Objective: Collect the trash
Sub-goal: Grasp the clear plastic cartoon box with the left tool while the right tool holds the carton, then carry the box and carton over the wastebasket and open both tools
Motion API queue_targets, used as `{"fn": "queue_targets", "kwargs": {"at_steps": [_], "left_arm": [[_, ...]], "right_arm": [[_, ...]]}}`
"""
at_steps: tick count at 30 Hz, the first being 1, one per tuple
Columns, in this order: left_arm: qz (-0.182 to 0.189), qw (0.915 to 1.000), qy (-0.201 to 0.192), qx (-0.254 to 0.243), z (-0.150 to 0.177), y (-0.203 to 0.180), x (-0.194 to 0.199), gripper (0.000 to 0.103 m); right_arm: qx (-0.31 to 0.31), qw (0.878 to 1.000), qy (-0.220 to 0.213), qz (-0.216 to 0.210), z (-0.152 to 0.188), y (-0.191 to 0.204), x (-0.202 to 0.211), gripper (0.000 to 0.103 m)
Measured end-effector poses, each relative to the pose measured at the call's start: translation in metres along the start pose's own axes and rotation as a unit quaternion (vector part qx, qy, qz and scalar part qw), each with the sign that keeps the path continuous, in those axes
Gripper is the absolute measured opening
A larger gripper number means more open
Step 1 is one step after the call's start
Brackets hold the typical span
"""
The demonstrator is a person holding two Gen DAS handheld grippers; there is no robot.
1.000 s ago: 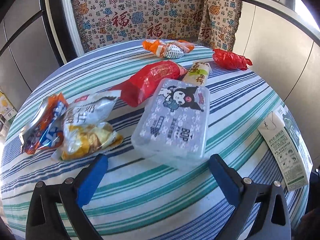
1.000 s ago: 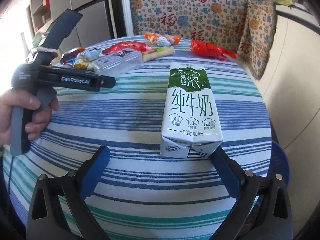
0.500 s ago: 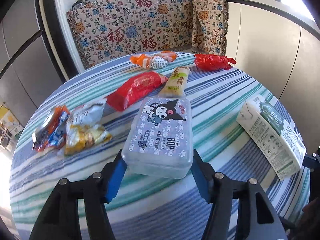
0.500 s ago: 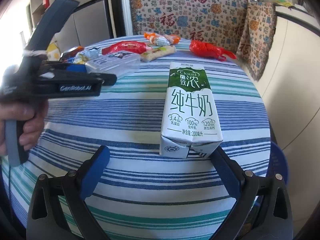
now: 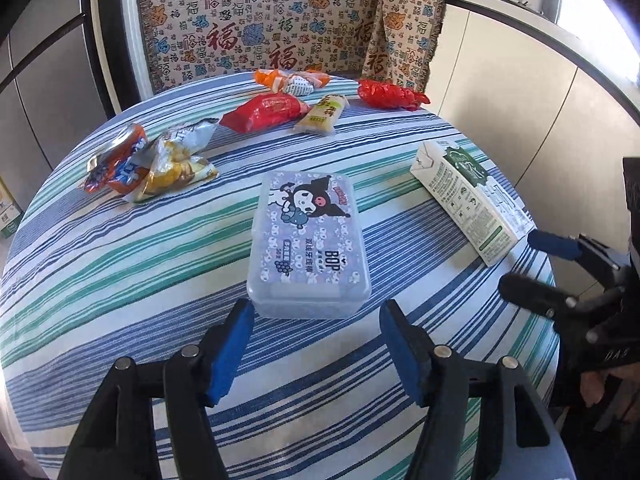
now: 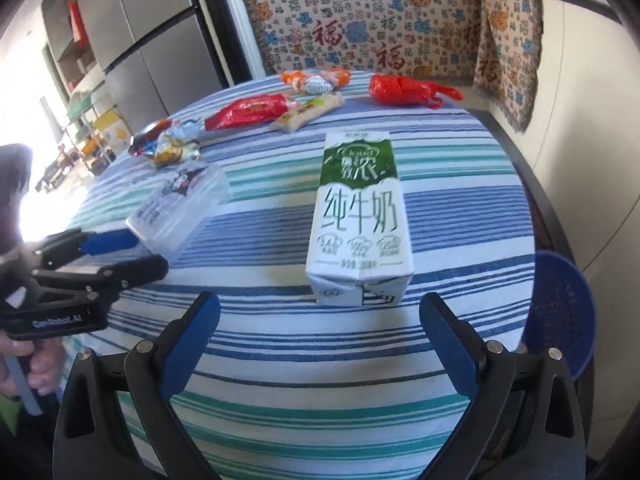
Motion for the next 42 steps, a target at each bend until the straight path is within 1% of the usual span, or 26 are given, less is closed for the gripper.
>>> {"fn": "queue_targets", "kwargs": {"at_steps": [2,3,6,7,10,11,14,16,18,21,22,23,25,26,30,35,37,39,42], "left_arm": [[-0.001,0.9999,0.007,-0.014,-0.006,0.000,-0.002,0.067],[-0.005,0.9997,0.010,-0.022,-0.010,0.000,-0.004,0.067],[-0.010,0.9990,0.024,-0.036,-0.022,0.000,-0.009,0.067],[-0.006,0.9989,0.029,-0.036,-0.023,0.000,-0.010,0.067],[0.011,0.9989,0.035,-0.029,-0.026,0.002,-0.011,0.067],[0.015,0.9988,0.038,-0.025,-0.028,0.004,-0.012,0.067],[0.015,0.9983,0.048,-0.028,-0.034,0.005,-0.016,0.067],[0.010,0.9975,0.059,-0.036,-0.040,0.004,-0.021,0.067],[0.006,0.9966,0.067,-0.046,-0.046,0.003,-0.027,0.067],[-0.004,0.9954,0.077,-0.056,-0.050,0.004,-0.034,0.067],[-0.006,0.9951,0.080,-0.059,-0.052,0.004,-0.035,0.067],[-0.007,0.9949,0.080,-0.061,-0.053,0.004,-0.036,0.067],[-0.007,0.9946,0.080,-0.065,-0.056,0.004,-0.037,0.066],[-0.010,0.9945,0.080,-0.067,-0.057,0.004,-0.037,0.063],[-0.007,0.9953,0.071,-0.065,-0.055,0.004,-0.035,0.063],[0.004,0.9980,0.048,-0.040,-0.051,0.003,-0.025,0.063],[0.015,0.9989,0.035,-0.027,-0.053,0.003,-0.019,0.063],[0.023,0.9993,0.024,-0.015,-0.056,0.001,-0.014,0.063],[0.033,0.9993,0.015,-0.011,-0.063,-0.006,-0.009,0.063]], "right_arm": [[-0.004,1.000,0.015,0.005,-0.020,0.001,0.003,0.100],[-0.002,0.999,0.030,0.014,-0.029,0.003,0.000,0.100],[0.022,0.996,0.070,0.042,-0.055,0.012,-0.016,0.100],[0.028,0.995,0.075,0.050,-0.062,0.015,-0.021,0.100],[0.033,0.992,0.106,0.065,-0.074,0.017,-0.037,0.100],[0.033,0.990,0.113,0.073,-0.074,0.016,-0.042,0.098],[0.038,0.985,0.139,0.093,-0.072,0.012,-0.053,0.090],[0.035,0.984,0.150,0.094,-0.070,0.009,-0.057,0.089],[0.036,0.984,0.150,0.093,-0.070,0.007,-0.055,0.086],[0.037,0.984,0.148,0.091,-0.071,0.006,-0.053,0.080],[0.037,0.984,0.147,0.090,-0.071,0.005,-0.053,0.075],[0.039,0.985,0.146,0.088,-0.071,0.005,-0.051,0.066],[0.047,0.985,0.145,0.084,-0.071,0.007,-0.051,0.050],[0.050,0.985,0.141,0.084,-0.072,0.007,-0.049,0.050],[0.050,0.989,0.124,0.064,-0.073,0.009,-0.039,0.049],[0.031,0.995,0.093,0.033,-0.080,0.002,-0.020,0.049],[0.020,0.996,0.083,0.018,-0.084,-0.003,-0.013,0.049],[0.011,0.997,0.075,0.012,-0.086,-0.011,-0.007,0.049],[-0.009,0.998,0.060,0.005,-0.090,-0.029,0.005,0.050]]}}
Point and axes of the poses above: each gripper's, at about its wrist camera, not at the fingertips, and x roughly against the way its jaws point, y to its left, z to its underside, the point moved 5 cm from there along -x, roughly the way its jaws point, and after that the axes turned 14 degrees about -x, right-handed, at the moved point
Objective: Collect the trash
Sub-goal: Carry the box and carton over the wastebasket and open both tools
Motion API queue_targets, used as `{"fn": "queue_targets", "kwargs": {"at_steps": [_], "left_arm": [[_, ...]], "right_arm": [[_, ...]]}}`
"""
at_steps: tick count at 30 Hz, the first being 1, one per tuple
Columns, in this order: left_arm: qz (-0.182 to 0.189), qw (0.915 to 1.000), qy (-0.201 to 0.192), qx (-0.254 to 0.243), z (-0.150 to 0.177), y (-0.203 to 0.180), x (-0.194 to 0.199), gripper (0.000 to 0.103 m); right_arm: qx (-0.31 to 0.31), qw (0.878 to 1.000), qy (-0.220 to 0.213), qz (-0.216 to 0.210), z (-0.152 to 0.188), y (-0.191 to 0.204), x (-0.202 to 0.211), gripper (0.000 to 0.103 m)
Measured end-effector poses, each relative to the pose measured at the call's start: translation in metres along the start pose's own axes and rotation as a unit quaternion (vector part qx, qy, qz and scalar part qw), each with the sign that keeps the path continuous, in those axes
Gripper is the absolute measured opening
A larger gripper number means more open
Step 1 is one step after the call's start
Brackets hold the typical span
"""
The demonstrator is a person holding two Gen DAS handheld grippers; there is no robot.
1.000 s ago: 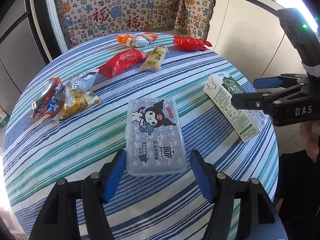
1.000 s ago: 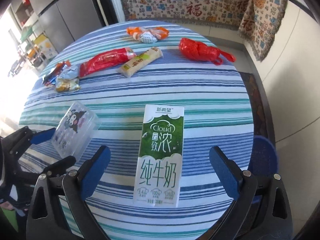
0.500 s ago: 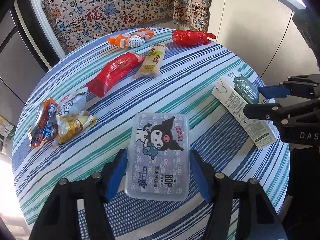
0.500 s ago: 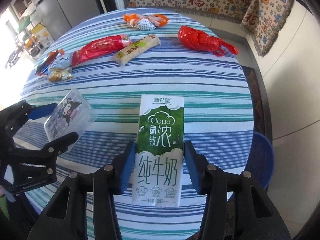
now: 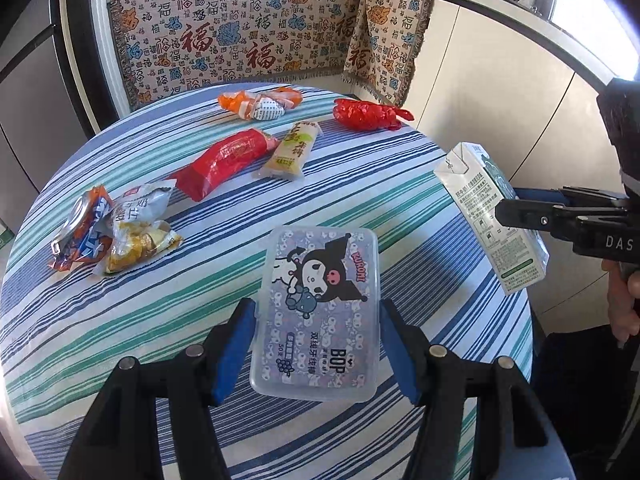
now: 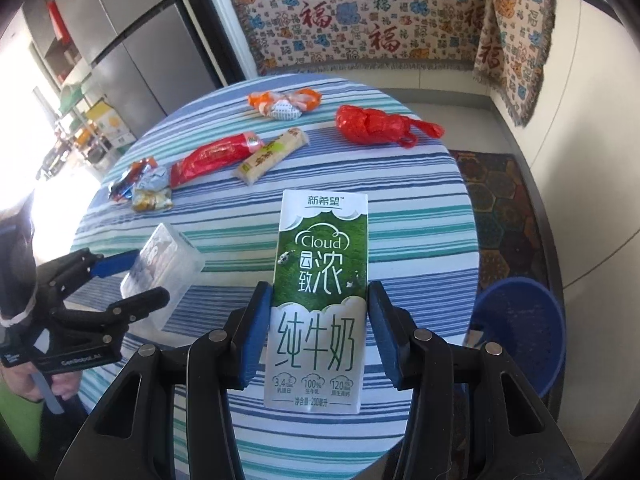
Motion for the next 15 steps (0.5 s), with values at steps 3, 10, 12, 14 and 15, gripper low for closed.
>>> {"fn": "queue_targets", "kwargs": {"at_steps": [3,10,12,14,15], "left_arm": [[0.010,0.9999,-0.009,-0.007,-0.011,-0.016,0.004,0.063],[0.063,0.9969,-0.037,-0.028,-0.054,-0.079,0.002,0.063],[0.079,0.9951,-0.044,-0.038,-0.070,-0.102,-0.002,0.063],[0.094,0.9933,-0.048,-0.047,-0.086,-0.123,-0.008,0.063],[0.101,0.9923,-0.051,-0.051,-0.094,-0.134,-0.012,0.063]], "right_arm": [[-0.022,1.000,-0.013,0.001,-0.003,-0.026,0.012,0.050],[-0.086,0.994,-0.035,0.048,-0.004,-0.125,0.038,0.050],[-0.101,0.992,-0.041,0.064,-0.003,-0.153,0.045,0.050],[-0.114,0.990,-0.045,0.077,-0.003,-0.176,0.051,0.050],[-0.121,0.988,-0.048,0.084,-0.003,-0.189,0.054,0.050]]}}
Point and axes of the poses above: each gripper's, at about its wrist camera, not at the fingertips, and x roughly against the way its jaws point, y to its left, z to its underside, the point moved 5 cm from there along -x, roughly the way its jaws point, and after that the axes turned 14 degrees about -x, right-handed, at the moved point
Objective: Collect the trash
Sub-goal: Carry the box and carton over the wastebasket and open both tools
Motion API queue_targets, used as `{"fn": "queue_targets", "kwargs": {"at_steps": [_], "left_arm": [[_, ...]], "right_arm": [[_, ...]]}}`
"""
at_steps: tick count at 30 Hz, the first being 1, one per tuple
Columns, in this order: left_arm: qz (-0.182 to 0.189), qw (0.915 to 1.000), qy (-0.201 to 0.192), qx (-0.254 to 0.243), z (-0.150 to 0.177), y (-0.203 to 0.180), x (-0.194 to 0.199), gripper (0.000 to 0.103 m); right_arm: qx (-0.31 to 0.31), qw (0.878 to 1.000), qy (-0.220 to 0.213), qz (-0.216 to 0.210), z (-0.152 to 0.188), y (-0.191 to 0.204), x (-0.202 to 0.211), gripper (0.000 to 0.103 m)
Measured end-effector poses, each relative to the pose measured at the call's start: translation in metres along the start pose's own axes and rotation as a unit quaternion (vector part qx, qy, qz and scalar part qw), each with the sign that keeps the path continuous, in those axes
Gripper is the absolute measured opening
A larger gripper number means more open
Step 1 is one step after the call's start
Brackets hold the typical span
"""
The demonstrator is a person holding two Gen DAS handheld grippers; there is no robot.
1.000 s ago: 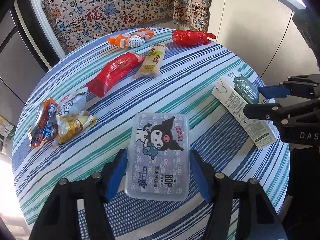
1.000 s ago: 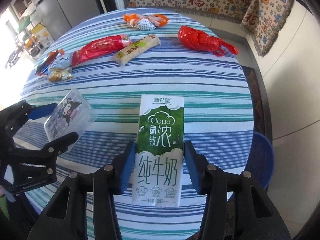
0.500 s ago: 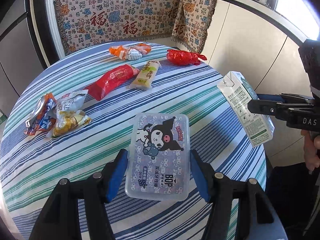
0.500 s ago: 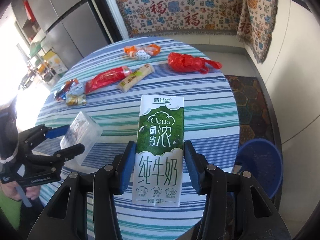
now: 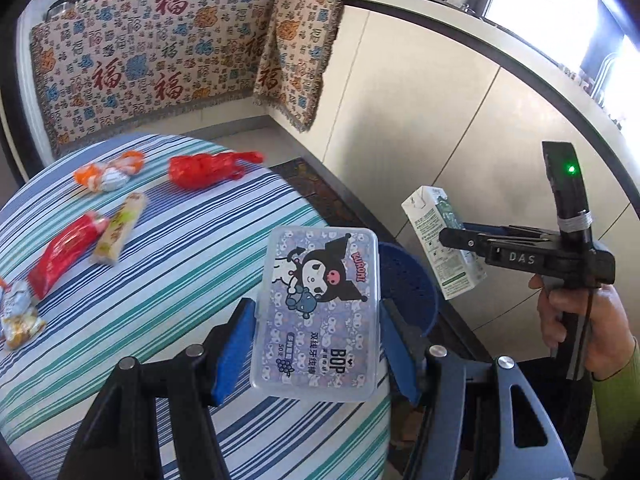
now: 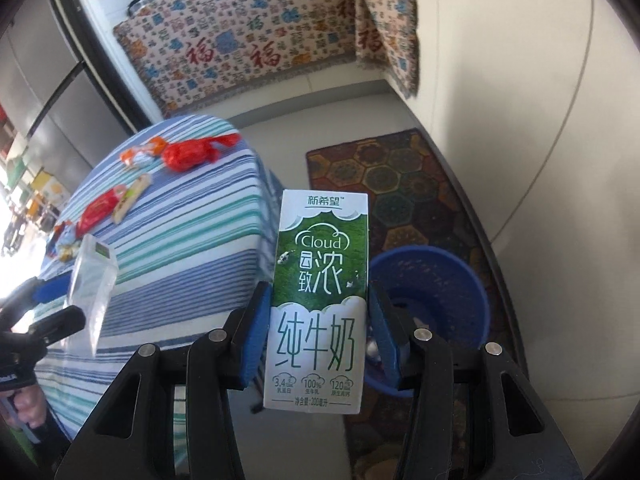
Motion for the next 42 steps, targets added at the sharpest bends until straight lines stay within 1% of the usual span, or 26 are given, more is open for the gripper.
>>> {"fn": "queue_targets", "kwargs": {"at_steps": [4,6,12,16,20,24,27,33,35,36,37,40,42], "left_arm": [[0.024,0.9996,-0.007,-0.012,-0.028,-0.031,-0.030,0.063],[0.036,0.9993,-0.008,-0.009,-0.039,-0.045,-0.048,0.063],[0.059,0.9983,0.003,0.002,-0.058,-0.071,-0.102,0.063],[0.068,0.9975,0.013,0.015,-0.063,-0.079,-0.136,0.063],[0.074,0.9968,0.019,0.023,-0.064,-0.086,-0.163,0.063],[0.075,0.9965,0.029,0.022,-0.064,-0.091,-0.183,0.063],[0.071,0.9968,0.034,0.013,-0.069,-0.090,-0.198,0.063],[0.067,0.9970,0.035,-0.018,-0.069,-0.105,-0.214,0.063],[0.074,0.9965,0.033,-0.023,-0.068,-0.111,-0.219,0.065],[0.075,0.9962,0.037,-0.024,-0.069,-0.112,-0.224,0.069],[0.069,0.9964,0.042,-0.023,-0.069,-0.110,-0.229,0.071],[0.060,0.9971,0.046,-0.011,-0.070,-0.108,-0.234,0.071],[0.058,0.9974,0.043,-0.003,-0.070,-0.105,-0.228,0.071]], "right_arm": [[-0.033,0.999,-0.009,0.019,-0.012,-0.047,-0.004,0.050],[-0.047,0.999,-0.013,0.022,-0.015,-0.067,-0.007,0.050],[-0.092,0.995,-0.018,0.017,-0.012,-0.118,-0.024,0.050],[-0.110,0.994,-0.014,0.012,-0.012,-0.137,-0.031,0.050],[-0.126,0.992,-0.013,0.008,-0.015,-0.144,-0.038,0.050],[-0.130,0.991,-0.014,0.007,-0.019,-0.146,-0.041,0.050],[-0.134,0.991,-0.019,0.005,-0.022,-0.148,-0.039,0.050],[-0.146,0.989,-0.029,-0.001,-0.030,-0.148,-0.039,0.051],[-0.150,0.988,-0.030,-0.005,-0.031,-0.148,-0.040,0.055],[-0.152,0.988,-0.030,-0.010,-0.032,-0.148,-0.040,0.060],[-0.156,0.987,-0.034,-0.012,-0.033,-0.149,-0.039,0.071],[-0.160,0.986,-0.041,-0.012,-0.035,-0.149,-0.035,0.072],[-0.161,0.986,-0.048,-0.011,-0.037,-0.148,-0.033,0.073]]}}
Point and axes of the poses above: each gripper's, at about its wrist camera, not at the fingertips, and x roughly against the way its jaws point, y to its left, z to its underside, the point moved 5 cm from there along -x, roughly the way its jaws point, and after that the axes turned 14 degrees about -x, right-handed, at the moved point
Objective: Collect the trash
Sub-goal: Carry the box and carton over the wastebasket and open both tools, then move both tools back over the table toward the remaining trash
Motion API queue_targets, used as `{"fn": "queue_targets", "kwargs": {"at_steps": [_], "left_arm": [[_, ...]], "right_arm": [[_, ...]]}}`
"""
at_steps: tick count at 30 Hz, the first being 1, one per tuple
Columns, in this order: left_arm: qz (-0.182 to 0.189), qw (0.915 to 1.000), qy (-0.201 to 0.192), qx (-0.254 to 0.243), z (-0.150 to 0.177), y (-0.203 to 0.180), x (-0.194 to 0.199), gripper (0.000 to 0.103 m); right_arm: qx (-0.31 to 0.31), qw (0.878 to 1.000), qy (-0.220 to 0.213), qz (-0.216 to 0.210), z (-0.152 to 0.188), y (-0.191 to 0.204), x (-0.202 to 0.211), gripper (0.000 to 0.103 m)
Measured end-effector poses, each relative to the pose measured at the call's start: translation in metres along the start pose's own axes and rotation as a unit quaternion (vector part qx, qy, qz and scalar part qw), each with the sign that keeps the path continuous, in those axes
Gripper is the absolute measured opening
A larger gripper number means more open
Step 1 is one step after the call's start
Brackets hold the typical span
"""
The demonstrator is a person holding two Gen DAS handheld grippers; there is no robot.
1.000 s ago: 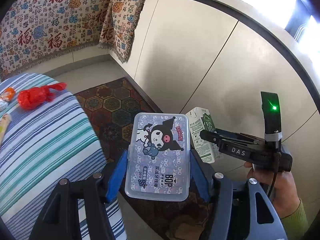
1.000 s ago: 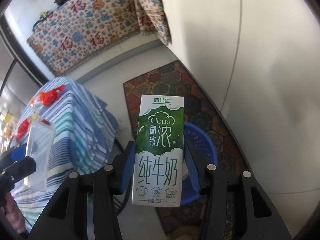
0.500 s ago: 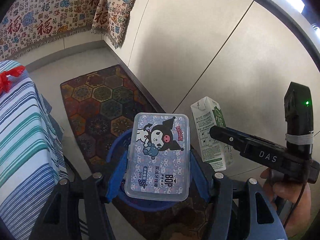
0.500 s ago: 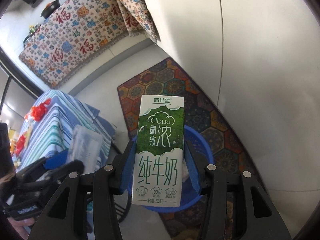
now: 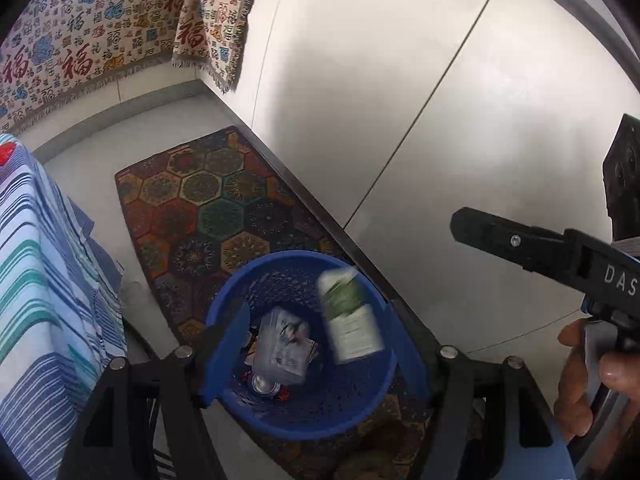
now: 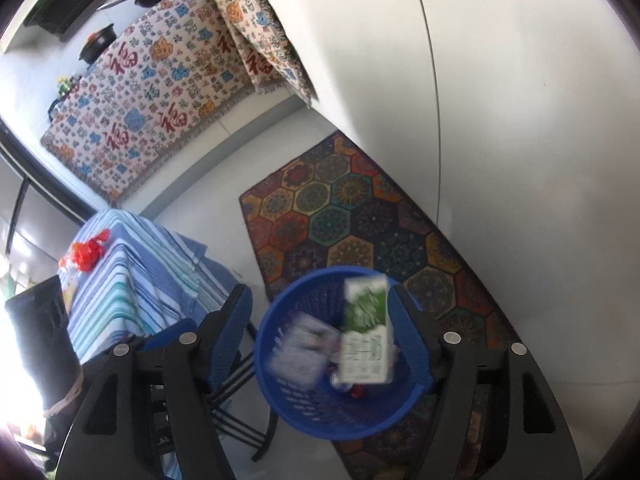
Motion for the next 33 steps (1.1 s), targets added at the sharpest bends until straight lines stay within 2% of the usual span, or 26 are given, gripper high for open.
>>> {"fn": "queue_targets", "kwargs": {"at_steps": [4,8,11,15,18,23,26,28,31,33], "left_arm": [[-0.012,0.9996,-0.021,-0.013,0.005,-0.004,0.033,0.071],[-0.034,0.9977,-0.047,-0.036,0.019,-0.011,0.084,0.072],[-0.060,0.9955,-0.060,-0.043,0.040,-0.010,0.125,0.073],[-0.102,0.9921,-0.065,-0.032,0.079,0.011,0.173,0.077],[-0.139,0.9884,-0.059,-0.010,0.113,0.039,0.200,0.077],[-0.195,0.9788,-0.042,0.047,0.175,0.095,0.238,0.077],[-0.227,0.9704,-0.035,0.076,0.211,0.126,0.259,0.077],[-0.253,0.9632,-0.030,0.085,0.232,0.145,0.271,0.077],[-0.282,0.9548,-0.022,0.092,0.255,0.166,0.282,0.077],[-0.298,0.9499,-0.020,0.093,0.266,0.175,0.286,0.077]], "right_arm": [[0.016,1.000,-0.021,0.011,-0.002,0.008,0.007,0.077],[0.035,0.999,-0.037,0.019,0.000,0.018,0.011,0.083],[0.053,0.997,-0.050,0.025,0.007,0.031,0.014,0.088],[0.088,0.994,-0.058,0.025,0.026,0.056,0.018,0.093],[0.134,0.989,-0.067,0.024,0.050,0.083,0.022,0.097],[0.237,0.967,-0.098,0.014,0.104,0.139,0.029,0.097],[0.272,0.956,-0.112,-0.008,0.141,0.170,0.037,0.099],[0.286,0.952,-0.105,-0.033,0.170,0.192,0.040,0.100],[0.317,0.944,-0.068,-0.066,0.220,0.230,0.037,0.100],[0.341,0.936,-0.044,-0.071,0.245,0.251,0.028,0.100]]}}
Point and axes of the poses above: each gripper's, at about its wrist camera, not at the fingertips, and x roughly against the way its jaws point, y to its left, z to its underside, the point moved 5 cm from there along -x, roughly the way its jaws point, and after that the axes turned 14 degrees about -x, right-handed, at the moved point
